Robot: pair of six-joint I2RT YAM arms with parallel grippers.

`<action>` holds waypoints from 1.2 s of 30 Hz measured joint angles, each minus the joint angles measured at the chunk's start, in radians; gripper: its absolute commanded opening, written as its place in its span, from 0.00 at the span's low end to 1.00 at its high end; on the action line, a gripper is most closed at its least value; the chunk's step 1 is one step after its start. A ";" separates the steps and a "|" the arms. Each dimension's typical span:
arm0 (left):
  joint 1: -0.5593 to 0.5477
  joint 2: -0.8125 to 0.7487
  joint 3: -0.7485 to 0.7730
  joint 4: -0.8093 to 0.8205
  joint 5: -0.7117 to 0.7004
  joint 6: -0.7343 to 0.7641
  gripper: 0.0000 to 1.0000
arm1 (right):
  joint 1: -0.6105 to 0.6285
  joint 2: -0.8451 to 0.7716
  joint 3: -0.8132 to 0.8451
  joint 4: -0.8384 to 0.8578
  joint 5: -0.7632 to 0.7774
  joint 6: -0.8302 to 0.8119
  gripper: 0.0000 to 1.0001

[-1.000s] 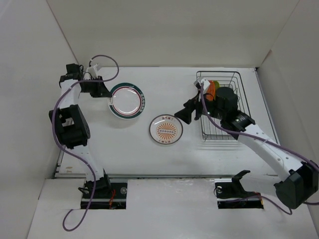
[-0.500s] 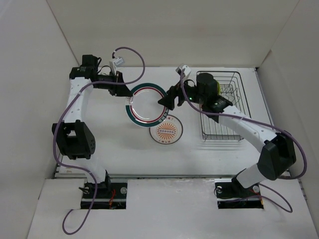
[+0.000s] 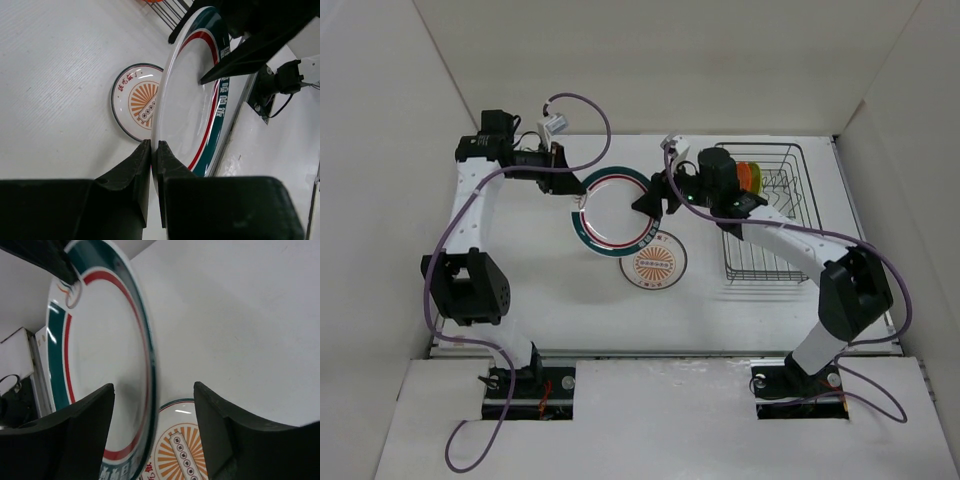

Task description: Load the plates into the dish rack

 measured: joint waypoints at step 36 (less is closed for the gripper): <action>-0.007 -0.062 -0.163 0.326 -0.354 -0.338 1.00 | -0.521 -0.331 0.099 -0.510 1.000 0.011 0.00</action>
